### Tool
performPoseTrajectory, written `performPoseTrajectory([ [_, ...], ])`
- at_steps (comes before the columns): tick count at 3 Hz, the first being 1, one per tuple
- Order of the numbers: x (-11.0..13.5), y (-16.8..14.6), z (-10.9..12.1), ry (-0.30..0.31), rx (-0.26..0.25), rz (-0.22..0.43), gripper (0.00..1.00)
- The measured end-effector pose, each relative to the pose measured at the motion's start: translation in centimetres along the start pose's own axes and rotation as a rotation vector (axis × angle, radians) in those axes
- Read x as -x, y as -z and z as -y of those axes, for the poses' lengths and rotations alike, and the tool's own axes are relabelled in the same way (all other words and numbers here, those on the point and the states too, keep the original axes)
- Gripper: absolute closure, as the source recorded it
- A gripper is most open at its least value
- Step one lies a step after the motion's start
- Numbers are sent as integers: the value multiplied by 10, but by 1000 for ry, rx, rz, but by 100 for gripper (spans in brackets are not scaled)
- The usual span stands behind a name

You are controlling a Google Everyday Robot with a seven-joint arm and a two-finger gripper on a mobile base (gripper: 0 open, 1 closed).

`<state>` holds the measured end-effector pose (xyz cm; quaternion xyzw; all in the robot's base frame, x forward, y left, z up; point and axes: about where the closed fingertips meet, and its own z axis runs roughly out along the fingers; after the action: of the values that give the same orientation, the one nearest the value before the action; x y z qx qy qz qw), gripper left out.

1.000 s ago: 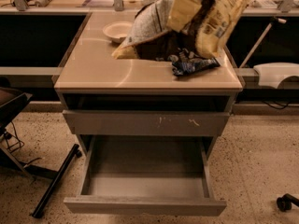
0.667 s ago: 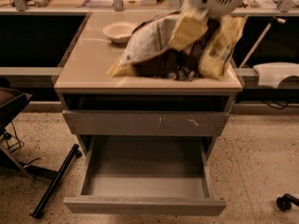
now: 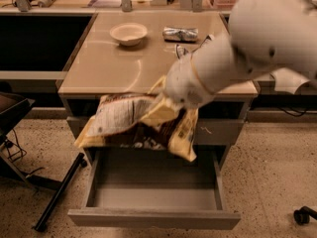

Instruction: Place brown chip bag into middle drawer

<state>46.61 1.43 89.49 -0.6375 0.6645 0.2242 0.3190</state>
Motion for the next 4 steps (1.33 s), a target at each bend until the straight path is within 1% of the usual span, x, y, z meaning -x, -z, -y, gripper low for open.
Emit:
performPoseTrajectory([
  [1, -65, -68, -25, -97, 50, 177, 100],
  [2, -119, -90, -36, -146, 27, 205, 100],
  [3, -119, -90, -36, -146, 27, 205, 100],
  [4, -137, -107, -43, -184, -12, 203, 100],
])
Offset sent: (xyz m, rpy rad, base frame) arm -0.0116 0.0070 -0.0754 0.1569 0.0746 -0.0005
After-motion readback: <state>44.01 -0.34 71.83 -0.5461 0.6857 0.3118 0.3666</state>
